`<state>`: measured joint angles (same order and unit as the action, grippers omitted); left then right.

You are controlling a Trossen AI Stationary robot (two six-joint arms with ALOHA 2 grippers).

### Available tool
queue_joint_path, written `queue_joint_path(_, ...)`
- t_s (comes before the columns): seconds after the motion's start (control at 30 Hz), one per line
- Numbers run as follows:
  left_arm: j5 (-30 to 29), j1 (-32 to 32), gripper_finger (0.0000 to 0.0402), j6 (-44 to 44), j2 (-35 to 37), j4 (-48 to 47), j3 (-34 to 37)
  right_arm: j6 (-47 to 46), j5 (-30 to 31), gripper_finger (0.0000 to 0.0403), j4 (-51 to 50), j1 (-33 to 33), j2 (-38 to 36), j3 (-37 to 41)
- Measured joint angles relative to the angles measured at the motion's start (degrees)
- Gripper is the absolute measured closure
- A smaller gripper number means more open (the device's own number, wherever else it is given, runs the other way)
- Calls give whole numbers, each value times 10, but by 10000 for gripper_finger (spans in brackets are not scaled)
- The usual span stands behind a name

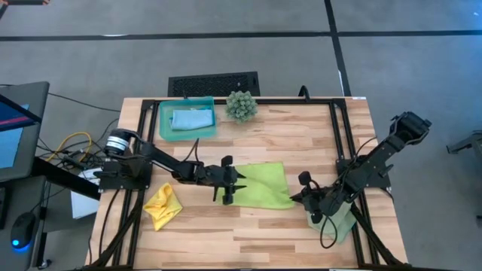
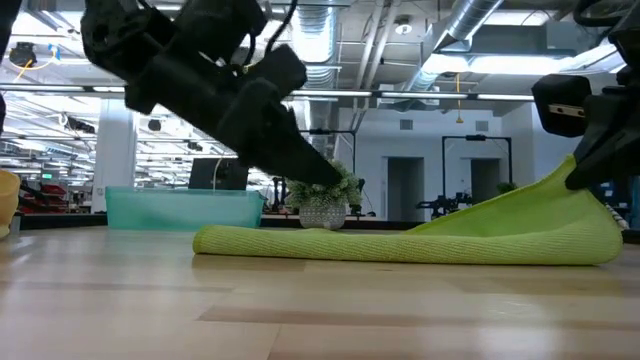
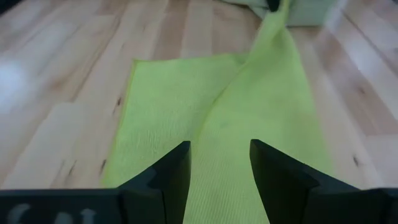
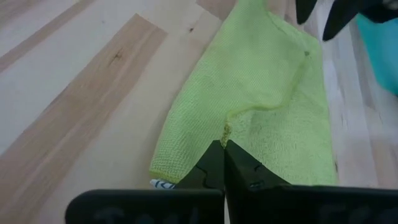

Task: Fold microfiber towels
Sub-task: Fold the light green microfiber cloth

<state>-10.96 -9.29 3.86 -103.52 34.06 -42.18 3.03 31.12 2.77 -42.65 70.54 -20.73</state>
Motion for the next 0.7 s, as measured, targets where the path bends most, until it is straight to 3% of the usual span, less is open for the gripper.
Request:
queue_joint_path(0.07,1,4,244,14,-34,32,-11,0,-6,388,8,0,0,0)
queue_joint_path(0.2,12,9,244,-1,-80,7,-39,0,-19,390,14,0,0,0)
queue_joint_path(0.43,17,11,244,-2,-81,-125,-83,0,-30,387,20,-1,0,0)
queue_joint_path(0.7,17,17,244,27,-80,-161,-93,-5,-42,390,20,-1,0,0)
